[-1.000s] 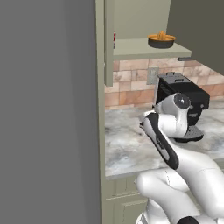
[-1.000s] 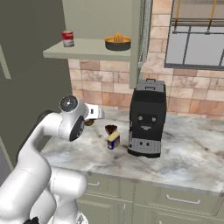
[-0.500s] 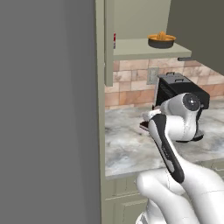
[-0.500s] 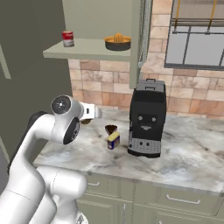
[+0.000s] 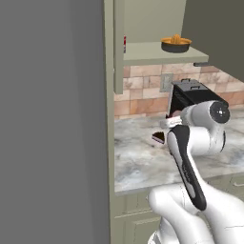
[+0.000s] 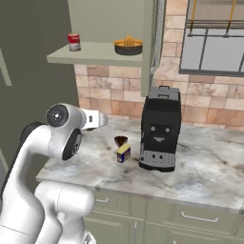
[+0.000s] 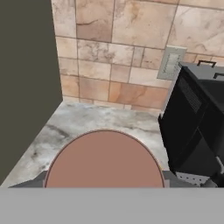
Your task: Pick the cans from the counter and place them in their designated side in the cabinet.
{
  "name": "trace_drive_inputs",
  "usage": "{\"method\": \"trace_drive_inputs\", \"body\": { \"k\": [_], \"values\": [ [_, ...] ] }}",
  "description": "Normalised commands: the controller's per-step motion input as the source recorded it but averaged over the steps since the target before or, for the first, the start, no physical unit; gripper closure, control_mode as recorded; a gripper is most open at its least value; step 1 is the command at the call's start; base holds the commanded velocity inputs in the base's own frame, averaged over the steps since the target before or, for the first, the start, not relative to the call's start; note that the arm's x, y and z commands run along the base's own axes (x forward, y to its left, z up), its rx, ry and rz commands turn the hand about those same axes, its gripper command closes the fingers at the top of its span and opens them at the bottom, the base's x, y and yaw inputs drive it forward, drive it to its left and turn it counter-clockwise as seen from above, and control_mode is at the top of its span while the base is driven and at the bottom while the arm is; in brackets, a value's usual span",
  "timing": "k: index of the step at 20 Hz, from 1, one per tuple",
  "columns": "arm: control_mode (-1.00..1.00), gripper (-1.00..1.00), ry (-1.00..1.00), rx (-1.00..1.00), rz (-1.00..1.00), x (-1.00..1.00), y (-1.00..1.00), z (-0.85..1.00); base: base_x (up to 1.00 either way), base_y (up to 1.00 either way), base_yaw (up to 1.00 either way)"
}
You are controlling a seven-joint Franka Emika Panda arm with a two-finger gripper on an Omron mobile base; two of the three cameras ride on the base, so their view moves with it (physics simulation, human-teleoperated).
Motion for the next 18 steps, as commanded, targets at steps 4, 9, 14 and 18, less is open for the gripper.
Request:
{"method": "trace_drive_inputs", "body": {
  "k": [4,9,14,18],
  "values": [
    [-1.0,1.0,0.0,0.0,0.0,-0.34,0.0,0.38,0.0,0.0,0.0],
    [-1.0,1.0,0.0,0.0,0.0,-0.33,0.0,0.35,0.0,0.0,0.0],
    [-1.0,1.0,0.0,0.0,0.0,-0.28,0.0,0.35,0.0,0.0,0.0],
    [-1.0,1.0,-0.03,0.0,0.0,-0.26,0.0,0.38,0.0,0.0,0.0]
  ]
}}
